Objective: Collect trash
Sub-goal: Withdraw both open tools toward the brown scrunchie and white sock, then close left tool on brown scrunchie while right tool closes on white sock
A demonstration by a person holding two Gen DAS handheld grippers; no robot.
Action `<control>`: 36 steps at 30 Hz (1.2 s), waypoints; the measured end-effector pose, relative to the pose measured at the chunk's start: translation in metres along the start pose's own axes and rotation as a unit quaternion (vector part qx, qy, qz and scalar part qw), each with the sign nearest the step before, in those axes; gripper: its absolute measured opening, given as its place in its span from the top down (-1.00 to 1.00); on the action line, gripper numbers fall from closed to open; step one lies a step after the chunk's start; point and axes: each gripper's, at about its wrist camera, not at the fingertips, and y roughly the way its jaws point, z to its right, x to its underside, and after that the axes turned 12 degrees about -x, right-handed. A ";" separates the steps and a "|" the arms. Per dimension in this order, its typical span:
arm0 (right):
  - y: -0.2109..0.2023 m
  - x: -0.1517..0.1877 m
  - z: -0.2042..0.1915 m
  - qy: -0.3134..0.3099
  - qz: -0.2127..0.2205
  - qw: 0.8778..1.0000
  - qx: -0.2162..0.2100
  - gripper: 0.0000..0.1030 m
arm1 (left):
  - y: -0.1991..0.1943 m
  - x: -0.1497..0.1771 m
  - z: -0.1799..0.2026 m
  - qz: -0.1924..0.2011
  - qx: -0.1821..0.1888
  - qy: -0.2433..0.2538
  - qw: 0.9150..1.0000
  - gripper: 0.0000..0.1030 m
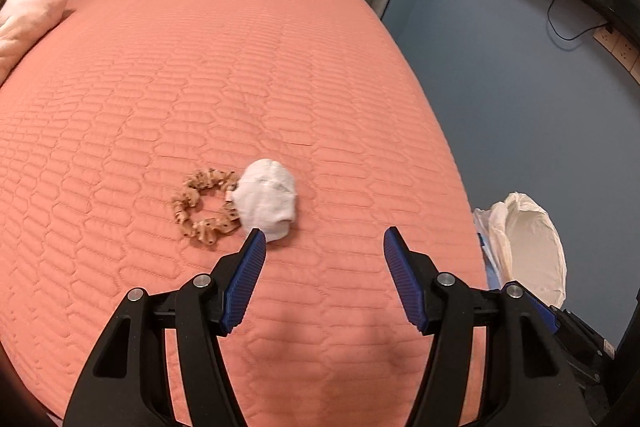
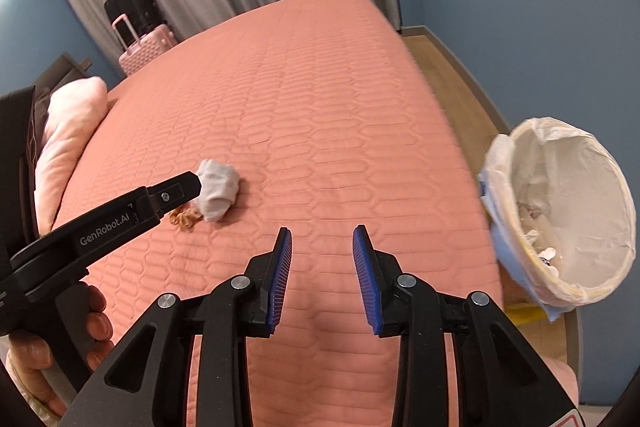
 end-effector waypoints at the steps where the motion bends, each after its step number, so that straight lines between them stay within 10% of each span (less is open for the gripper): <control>1: 0.005 -0.001 -0.005 -0.004 -0.004 1.000 -0.002 0.36 | 0.003 0.000 -0.009 -0.003 -0.005 -0.006 1.000 -0.14; 22: 0.138 -0.028 -0.083 -0.052 -0.080 0.995 -0.025 0.04 | 0.084 -0.024 -0.100 -0.061 -0.045 -0.093 0.993 -0.38; 36: 0.186 -0.025 -0.079 -0.042 -0.113 0.992 -0.033 0.37 | 0.114 -0.022 -0.086 -0.075 -0.028 -0.061 0.995 0.43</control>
